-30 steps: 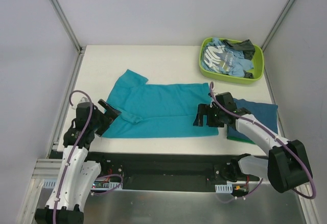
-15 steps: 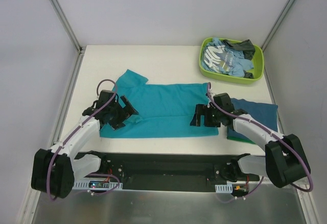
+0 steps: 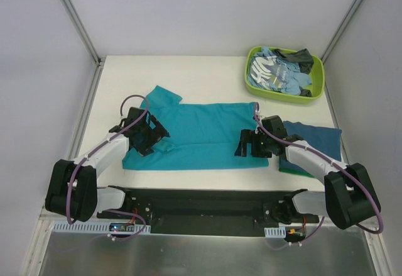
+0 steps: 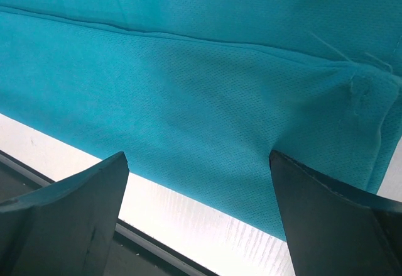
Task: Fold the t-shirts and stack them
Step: Fold the flattened tshirt in 1/3 of the way
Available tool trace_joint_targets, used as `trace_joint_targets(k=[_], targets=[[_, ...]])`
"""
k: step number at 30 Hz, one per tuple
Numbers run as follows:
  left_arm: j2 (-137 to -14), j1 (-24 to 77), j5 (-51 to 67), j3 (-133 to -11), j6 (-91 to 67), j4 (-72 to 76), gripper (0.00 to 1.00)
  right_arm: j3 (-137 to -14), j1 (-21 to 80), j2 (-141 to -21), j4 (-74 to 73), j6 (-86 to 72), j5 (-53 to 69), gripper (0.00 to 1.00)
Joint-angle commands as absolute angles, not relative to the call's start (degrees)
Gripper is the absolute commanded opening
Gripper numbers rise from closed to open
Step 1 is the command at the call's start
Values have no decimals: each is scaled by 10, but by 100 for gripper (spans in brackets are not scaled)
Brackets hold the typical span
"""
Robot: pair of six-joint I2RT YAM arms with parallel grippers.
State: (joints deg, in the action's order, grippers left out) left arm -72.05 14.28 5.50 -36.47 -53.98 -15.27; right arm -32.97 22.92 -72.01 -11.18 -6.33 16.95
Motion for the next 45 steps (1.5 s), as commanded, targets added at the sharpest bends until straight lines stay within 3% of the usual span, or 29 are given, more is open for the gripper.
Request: trace_joint_targets(k=[1, 9, 26, 37, 45], targets=[[-730, 145, 27, -392, -554, -131, 99, -336, 232, -730, -118, -53, 159, 96], [-777, 145, 38, -425, -537, -132, 99, -344, 232, -732, -136, -46, 143, 96], [-756, 144, 47, -381, -533, -133, 99, -348, 231, -755, -134, -46, 144, 96], [-837, 146, 29, -468, -529, -115, 99, -353, 231, -769, -137, -43, 142, 96], [-925, 145, 15, -613, -494, -113, 99, -352, 231, -760, -143, -40, 134, 96]])
